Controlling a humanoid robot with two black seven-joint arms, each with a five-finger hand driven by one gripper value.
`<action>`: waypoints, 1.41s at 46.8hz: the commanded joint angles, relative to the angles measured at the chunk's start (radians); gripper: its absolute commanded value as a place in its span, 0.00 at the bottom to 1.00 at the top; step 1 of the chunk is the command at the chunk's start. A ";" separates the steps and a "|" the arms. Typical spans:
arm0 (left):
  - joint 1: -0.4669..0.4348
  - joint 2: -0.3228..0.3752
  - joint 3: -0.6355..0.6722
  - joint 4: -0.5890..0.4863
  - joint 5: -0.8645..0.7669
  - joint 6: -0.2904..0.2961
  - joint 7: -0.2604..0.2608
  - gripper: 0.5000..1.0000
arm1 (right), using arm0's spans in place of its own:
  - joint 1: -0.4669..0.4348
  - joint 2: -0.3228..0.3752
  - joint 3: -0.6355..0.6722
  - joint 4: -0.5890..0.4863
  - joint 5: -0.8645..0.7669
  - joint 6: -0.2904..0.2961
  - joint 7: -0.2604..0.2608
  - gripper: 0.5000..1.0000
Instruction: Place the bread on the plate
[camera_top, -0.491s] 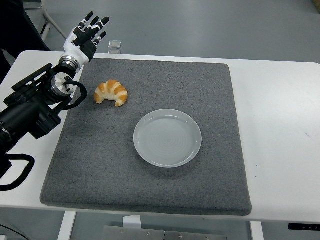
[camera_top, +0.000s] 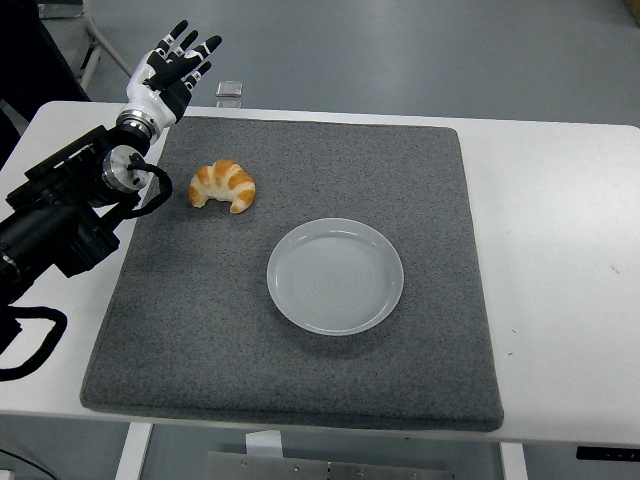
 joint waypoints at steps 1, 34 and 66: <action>-0.002 0.002 0.010 0.001 0.087 0.000 0.000 0.99 | 0.000 0.000 0.000 0.000 0.000 0.001 0.000 0.86; -0.135 0.298 0.530 -0.312 0.467 0.013 -0.008 0.99 | 0.000 0.000 0.000 0.000 0.000 0.001 0.000 0.86; -0.184 0.384 0.722 -0.386 1.025 0.026 -0.034 0.98 | 0.000 0.000 0.000 0.000 0.000 0.001 0.000 0.86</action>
